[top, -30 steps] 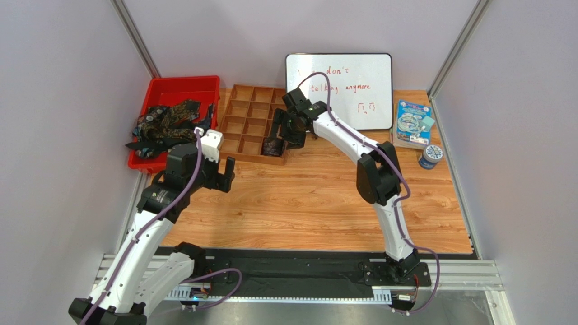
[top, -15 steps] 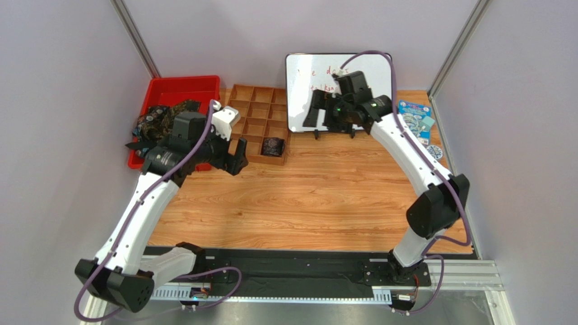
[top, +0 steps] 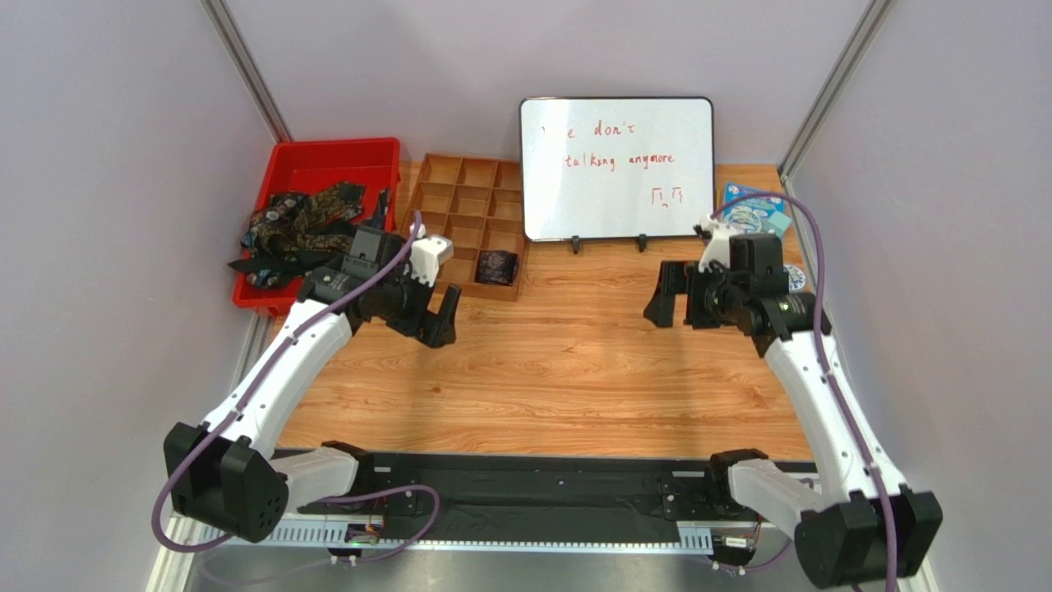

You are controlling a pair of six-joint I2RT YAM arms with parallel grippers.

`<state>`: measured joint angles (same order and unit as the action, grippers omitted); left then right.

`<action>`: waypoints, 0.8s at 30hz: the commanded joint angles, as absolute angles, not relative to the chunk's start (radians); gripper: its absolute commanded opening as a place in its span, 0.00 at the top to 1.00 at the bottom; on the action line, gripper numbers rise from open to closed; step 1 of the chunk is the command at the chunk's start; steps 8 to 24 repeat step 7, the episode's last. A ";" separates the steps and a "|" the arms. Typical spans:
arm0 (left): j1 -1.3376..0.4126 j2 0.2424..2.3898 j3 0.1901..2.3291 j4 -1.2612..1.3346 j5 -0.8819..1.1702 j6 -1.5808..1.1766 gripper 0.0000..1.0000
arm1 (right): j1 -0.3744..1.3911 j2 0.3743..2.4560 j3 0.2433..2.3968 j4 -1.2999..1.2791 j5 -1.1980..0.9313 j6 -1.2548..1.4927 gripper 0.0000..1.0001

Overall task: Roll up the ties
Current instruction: Reset both arms

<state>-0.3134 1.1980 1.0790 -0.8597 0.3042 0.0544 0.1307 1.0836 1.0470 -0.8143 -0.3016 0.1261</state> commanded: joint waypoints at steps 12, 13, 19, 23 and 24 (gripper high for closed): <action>-0.310 1.022 0.995 -0.830 0.259 0.060 0.01 | 0.104 0.887 0.877 -0.792 -0.279 -0.026 0.00; -0.310 1.022 0.995 -0.830 0.259 0.060 0.01 | 0.104 0.887 0.877 -0.792 -0.279 -0.026 0.00; -0.310 1.022 0.995 -0.830 0.259 0.060 0.01 | 0.104 0.887 0.877 -0.792 -0.279 -0.026 0.00; -0.310 1.022 0.995 -0.830 0.259 0.060 0.01 | 0.104 0.887 0.877 -0.792 -0.279 -0.026 0.00; -0.310 1.022 0.995 -0.830 0.259 0.060 0.01 | 0.104 0.887 0.877 -0.792 -0.279 -0.026 0.00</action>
